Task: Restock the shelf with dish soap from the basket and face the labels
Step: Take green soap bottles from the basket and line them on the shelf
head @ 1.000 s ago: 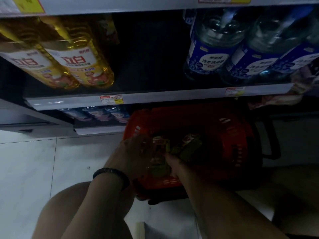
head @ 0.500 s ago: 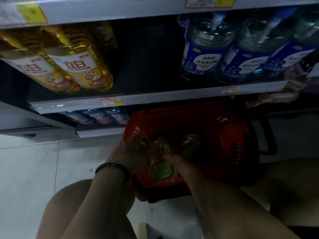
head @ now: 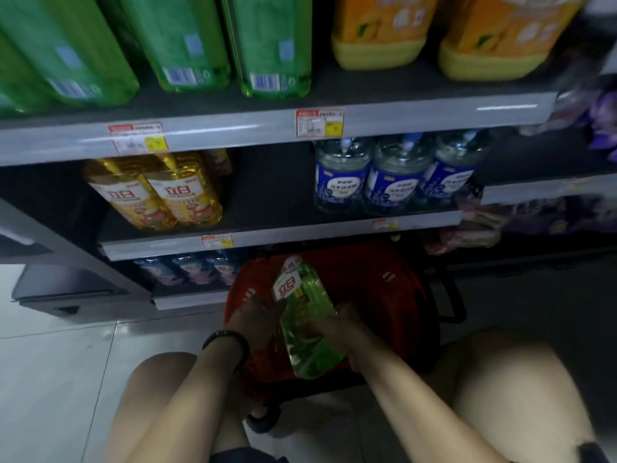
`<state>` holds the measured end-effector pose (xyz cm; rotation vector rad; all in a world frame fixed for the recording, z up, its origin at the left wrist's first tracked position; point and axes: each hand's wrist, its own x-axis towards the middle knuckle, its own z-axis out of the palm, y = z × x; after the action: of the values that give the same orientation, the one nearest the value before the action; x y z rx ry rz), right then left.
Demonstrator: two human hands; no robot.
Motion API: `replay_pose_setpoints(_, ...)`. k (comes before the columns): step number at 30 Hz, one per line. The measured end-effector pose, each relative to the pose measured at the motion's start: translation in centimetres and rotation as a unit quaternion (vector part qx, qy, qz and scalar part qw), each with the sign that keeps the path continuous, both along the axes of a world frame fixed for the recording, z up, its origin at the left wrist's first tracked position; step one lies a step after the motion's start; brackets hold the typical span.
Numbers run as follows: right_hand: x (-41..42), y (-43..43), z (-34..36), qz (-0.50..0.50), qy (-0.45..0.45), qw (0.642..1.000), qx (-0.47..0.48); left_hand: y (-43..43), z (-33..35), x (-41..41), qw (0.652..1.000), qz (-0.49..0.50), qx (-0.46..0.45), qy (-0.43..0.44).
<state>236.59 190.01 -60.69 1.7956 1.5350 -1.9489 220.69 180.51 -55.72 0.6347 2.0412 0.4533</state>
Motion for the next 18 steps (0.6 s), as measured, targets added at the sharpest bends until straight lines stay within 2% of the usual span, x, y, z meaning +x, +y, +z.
replay_pose_setpoints(2,1.7,-1.1,2.3,0.006,0.018,0.999,0.042,-0.4,1.6,1.6,0.996,0.038,0.057,-0.052)
replay_pose_setpoints(5,3.7,-3.4,5.1,0.041,-0.004,0.99,0.134,-1.5,4.7,3.5,0.984,0.081,0.101,-0.126)
replay_pose_setpoints(8,4.8,-5.3,8.0,0.083,-0.013,0.979,0.186,-2.1,7.2,5.4,0.978,0.093,0.118,-0.142)
replay_pose_setpoints(11,5.4,-6.8,10.8,0.114,-0.002,0.953,0.281,-2.2,9.3,7.4,0.952,0.178,0.183,-0.168)
replay_pose_setpoints(14,5.6,-7.8,13.2,0.151,0.001,0.918,0.366,-2.2,11.2,8.5,0.928,0.222,0.279,-0.105)
replay_pose_setpoints(18,6.2,-8.1,15.7,0.147,0.099,0.849,0.498,-1.1,15.1,9.0,0.88,0.262,0.391,-0.062)
